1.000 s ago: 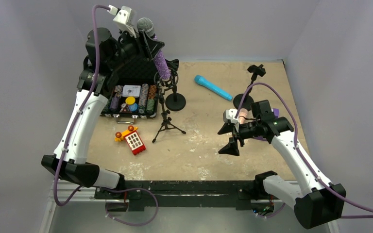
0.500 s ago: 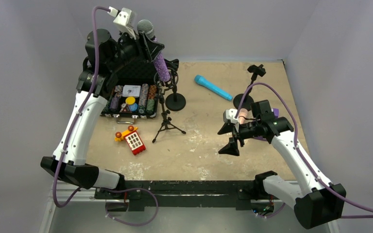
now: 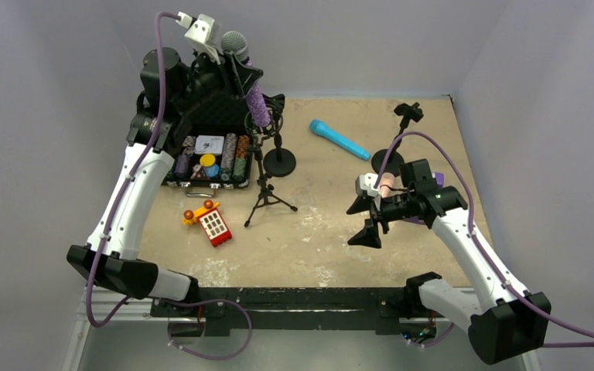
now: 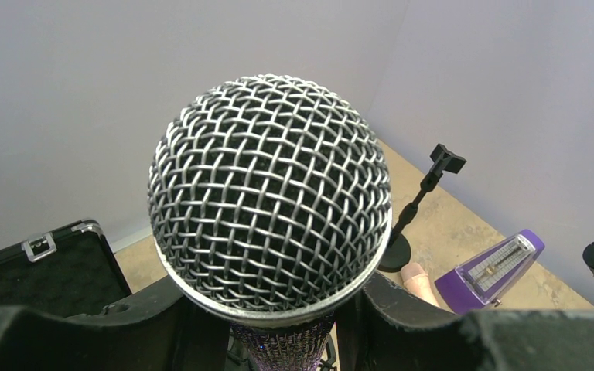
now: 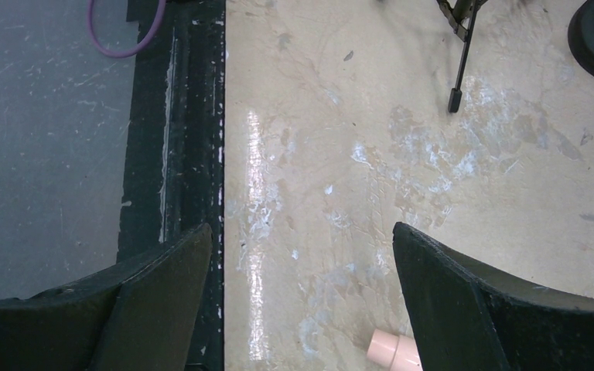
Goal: Attach the microphones to the stand
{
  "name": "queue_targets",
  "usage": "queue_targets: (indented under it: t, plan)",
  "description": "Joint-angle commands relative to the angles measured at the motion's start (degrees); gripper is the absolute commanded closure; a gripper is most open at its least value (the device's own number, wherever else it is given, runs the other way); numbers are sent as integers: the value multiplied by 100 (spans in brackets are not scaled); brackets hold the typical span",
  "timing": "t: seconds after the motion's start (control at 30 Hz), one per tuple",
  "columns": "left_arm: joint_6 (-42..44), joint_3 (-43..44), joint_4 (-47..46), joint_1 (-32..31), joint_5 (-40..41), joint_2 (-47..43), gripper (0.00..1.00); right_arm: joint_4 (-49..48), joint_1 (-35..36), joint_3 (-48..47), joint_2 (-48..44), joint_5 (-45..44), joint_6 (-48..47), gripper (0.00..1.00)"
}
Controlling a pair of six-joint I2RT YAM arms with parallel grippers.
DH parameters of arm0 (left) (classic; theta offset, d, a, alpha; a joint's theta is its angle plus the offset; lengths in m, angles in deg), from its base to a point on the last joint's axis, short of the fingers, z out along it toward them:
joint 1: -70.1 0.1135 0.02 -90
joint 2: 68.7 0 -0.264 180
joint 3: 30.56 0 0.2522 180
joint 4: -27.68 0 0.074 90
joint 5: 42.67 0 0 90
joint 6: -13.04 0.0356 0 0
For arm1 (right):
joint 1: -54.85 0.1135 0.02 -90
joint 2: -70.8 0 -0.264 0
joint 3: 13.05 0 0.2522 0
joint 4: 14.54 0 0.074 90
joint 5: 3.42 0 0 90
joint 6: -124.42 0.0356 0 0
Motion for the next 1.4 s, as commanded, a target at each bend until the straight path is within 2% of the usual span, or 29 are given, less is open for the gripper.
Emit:
queue_targets:
  t: [0.0, 0.3, 0.6, 0.77, 0.97, 1.13, 1.37]
  plan:
    - [394, 134, -115, 56, 75, 66, 100, 3, -22, -1, 46, 37, -103, 10]
    - [420, 424, 75, 83, 23, 261, 100, 4, -26, 8, 36, 22, -113, 10]
    - [259, 715, 361, 118, -301, 342, 100, 4, -24, 12, 32, 20, -123, 10]
    - [-126, 1109, 599, 205, -752, 483, 100, 10, -25, 8, 36, 21, -131, 10]
    - [-174, 1397, 725, 223, -758, 579, 100, 13, -25, 15, 38, 20, -140, 10]
    - [-85, 1198, 574, 223, -740, 553, 100, 13, -26, 16, 37, 11, -136, 10]
    - [629, 134, -231, 206, -753, 193, 100, 22, -19, 17, 45, 11, -149, 10]
